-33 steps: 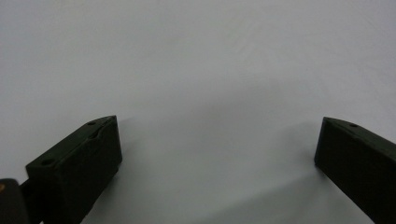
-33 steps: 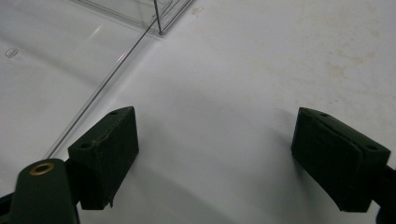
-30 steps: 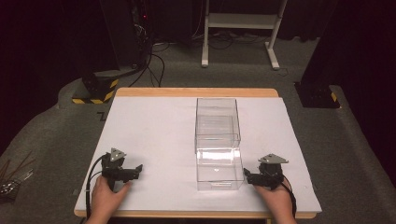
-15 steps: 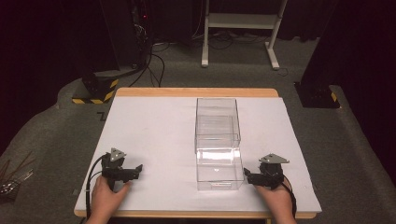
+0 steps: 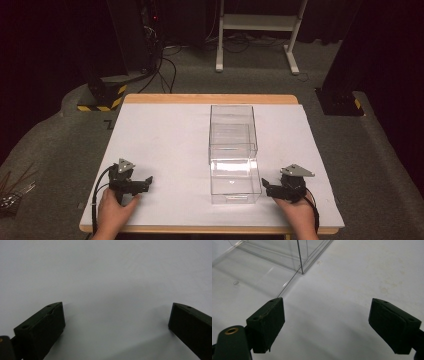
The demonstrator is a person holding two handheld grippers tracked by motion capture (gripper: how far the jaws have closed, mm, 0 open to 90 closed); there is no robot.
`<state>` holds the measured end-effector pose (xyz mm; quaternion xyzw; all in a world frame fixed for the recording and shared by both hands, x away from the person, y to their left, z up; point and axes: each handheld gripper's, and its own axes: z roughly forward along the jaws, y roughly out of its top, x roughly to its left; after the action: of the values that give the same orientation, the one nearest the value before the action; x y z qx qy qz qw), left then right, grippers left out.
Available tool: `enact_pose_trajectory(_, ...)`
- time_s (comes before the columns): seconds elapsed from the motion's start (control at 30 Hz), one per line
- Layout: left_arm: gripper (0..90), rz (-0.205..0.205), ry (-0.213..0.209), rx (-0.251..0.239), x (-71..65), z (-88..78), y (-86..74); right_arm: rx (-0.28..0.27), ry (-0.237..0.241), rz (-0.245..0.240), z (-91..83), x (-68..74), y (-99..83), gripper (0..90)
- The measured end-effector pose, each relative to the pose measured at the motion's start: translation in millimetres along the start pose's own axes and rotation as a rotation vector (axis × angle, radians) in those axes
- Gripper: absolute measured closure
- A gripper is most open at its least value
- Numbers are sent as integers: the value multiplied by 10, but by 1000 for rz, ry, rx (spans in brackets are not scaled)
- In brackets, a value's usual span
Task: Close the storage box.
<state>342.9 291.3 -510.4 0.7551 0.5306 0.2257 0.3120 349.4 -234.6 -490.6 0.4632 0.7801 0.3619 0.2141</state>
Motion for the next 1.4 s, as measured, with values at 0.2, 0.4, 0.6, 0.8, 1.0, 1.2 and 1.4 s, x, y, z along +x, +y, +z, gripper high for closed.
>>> enact_pose_trajectory(0.2,9,0,0,0,0,0,0,-28,2,-1,-79,5,27,136)
enact_pose_trajectory(0.4,9,-4,-2,0,-2,1,-1,-53,9,10,-155,-7,51,135)
enact_pose_trajectory(0.6,9,-1,-2,0,0,1,0,-78,14,10,-240,-5,86,136)
enact_pose_trajectory(0.8,9,-2,-1,0,-1,0,0,-101,15,13,-324,-13,115,137)
enact_pose_trajectory(1.0,9,-1,-1,0,0,1,0,-125,20,14,-385,-7,141,137)
enact_pose_trajectory(1.2,9,-4,-2,0,-2,1,-1,-142,29,9,-452,18,179,139)
enact_pose_trajectory(1.4,9,0,-1,0,0,0,0,-167,34,6,-517,51,214,141)
